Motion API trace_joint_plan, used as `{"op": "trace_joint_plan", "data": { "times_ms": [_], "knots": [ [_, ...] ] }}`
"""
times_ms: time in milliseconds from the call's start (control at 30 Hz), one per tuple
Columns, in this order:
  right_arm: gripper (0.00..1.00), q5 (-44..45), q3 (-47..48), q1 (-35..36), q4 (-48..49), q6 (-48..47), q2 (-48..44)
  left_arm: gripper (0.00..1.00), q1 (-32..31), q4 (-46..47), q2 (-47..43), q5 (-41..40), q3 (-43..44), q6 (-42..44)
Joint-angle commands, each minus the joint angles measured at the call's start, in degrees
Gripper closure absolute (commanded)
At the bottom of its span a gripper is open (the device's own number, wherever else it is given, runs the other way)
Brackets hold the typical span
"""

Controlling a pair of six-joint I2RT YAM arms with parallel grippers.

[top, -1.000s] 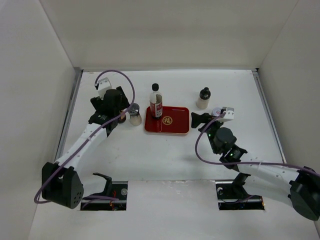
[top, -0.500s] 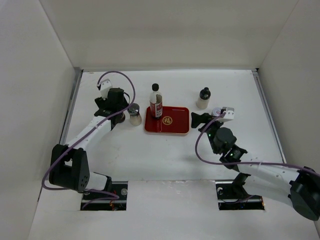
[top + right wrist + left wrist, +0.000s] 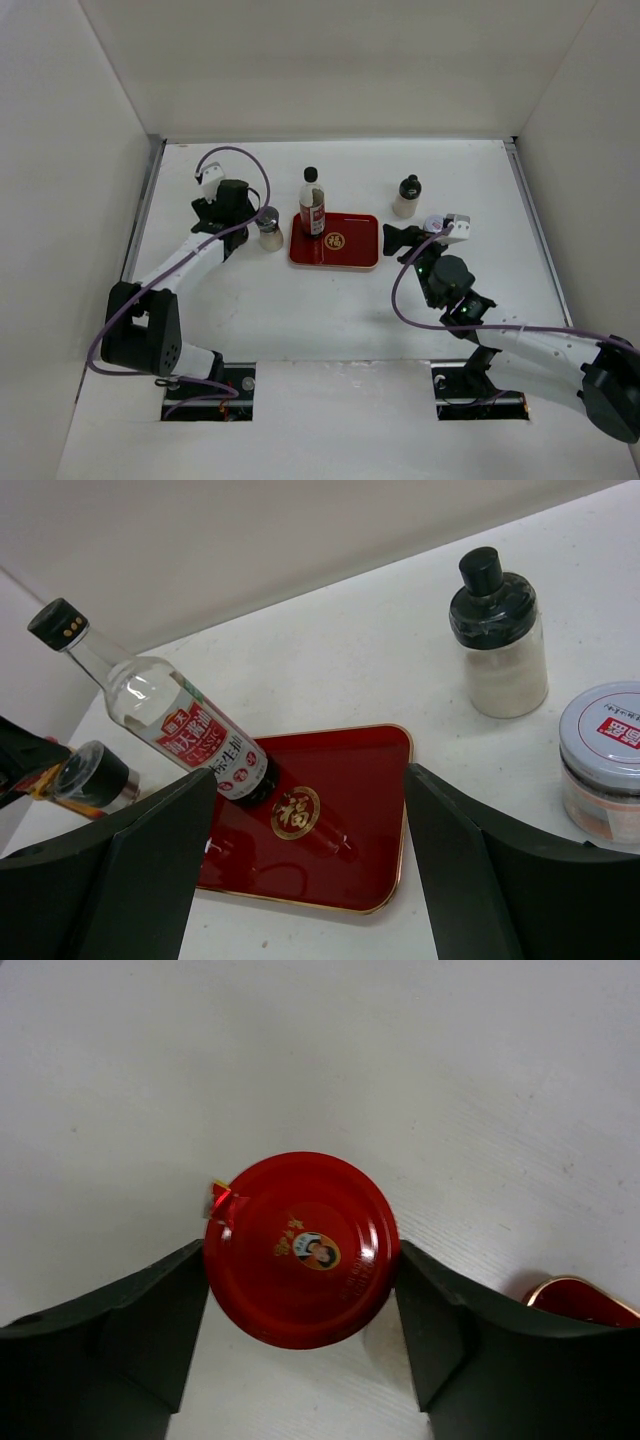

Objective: Organize the condiment bottles

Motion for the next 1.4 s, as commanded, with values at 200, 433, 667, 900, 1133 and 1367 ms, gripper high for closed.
{"op": "trace_joint_plan", "data": {
  "times_ms": [200, 433, 667, 900, 1133, 1367],
  "knots": [
    [0.18, 0.5, 1.0, -0.2, 2.2, 0.1, -0.9, 0.67, 0.0, 4.4, -6.2, -2.9, -3.4, -0.4],
    [0.18, 0.5, 1.2, -0.2, 2.2, 0.1, -0.6, 0.72, -5.2, -0.1, -21.5, -9.4, -9.6, 0.0],
    [0.18, 0.5, 1.1, -0.2, 2.2, 0.2, -0.3, 0.73, -15.5, -10.9, -32.5, -10.5, -11.2, 0.0],
    [0.18, 0.7, 0.9, -0.8, 2.5, 0.7, 0.0, 0.77, -35.1, -13.4, -32.5, -13.6, -5.9, -3.9],
    [0.18, 0.5, 0.1, -2.7, 2.2, 1.9, -0.9, 0.77, -48.1, 0.2, -14.5, -17.1, 6.8, 2.1],
    [0.18, 0.4, -0.1, -2.6, 2.1, 2.1, -1.3, 0.77, -43.5, 10.6, -4.6, -16.4, 10.8, 10.0]
  ]
}}
